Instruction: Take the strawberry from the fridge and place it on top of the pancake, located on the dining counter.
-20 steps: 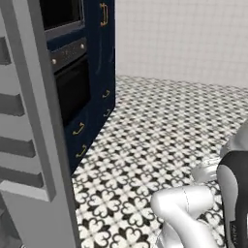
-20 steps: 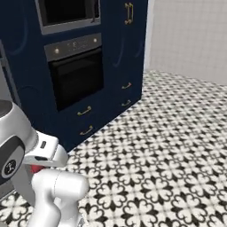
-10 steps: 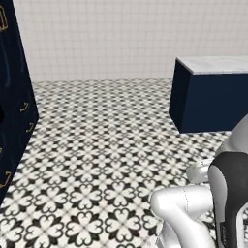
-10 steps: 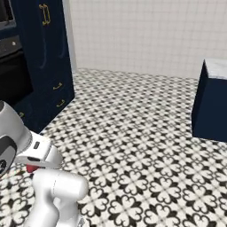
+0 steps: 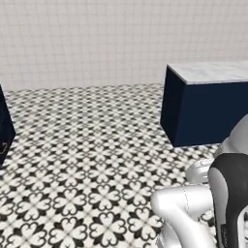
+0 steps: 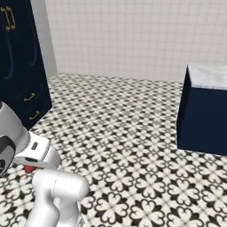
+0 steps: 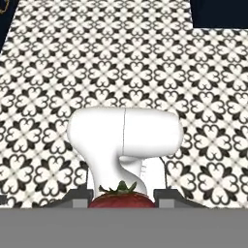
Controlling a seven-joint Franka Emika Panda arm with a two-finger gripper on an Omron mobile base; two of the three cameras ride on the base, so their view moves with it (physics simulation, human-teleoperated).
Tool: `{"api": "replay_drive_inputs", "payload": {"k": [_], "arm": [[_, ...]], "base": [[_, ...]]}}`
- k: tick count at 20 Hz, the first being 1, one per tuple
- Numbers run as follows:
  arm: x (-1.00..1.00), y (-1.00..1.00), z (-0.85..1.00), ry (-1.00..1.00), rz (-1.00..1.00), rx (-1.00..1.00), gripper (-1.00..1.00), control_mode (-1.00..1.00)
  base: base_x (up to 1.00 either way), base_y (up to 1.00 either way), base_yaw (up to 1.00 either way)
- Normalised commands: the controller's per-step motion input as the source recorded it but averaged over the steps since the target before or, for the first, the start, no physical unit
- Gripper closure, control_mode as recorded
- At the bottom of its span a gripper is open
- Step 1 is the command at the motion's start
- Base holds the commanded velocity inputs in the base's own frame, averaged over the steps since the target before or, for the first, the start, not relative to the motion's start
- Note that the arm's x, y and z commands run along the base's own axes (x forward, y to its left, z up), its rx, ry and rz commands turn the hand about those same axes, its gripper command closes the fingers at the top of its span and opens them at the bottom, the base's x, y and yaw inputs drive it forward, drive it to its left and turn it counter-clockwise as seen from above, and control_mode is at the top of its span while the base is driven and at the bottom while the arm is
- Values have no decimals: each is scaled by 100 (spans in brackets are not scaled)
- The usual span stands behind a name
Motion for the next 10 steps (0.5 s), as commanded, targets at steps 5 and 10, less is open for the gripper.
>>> {"api": "replay_drive_inputs", "payload": {"k": [5,10], "arm": [[0,0,0,0,0,0,100,100],[0,0,0,0,0,0,100,100]], "base": [[100,3,-9],[100,4,-11]]}}
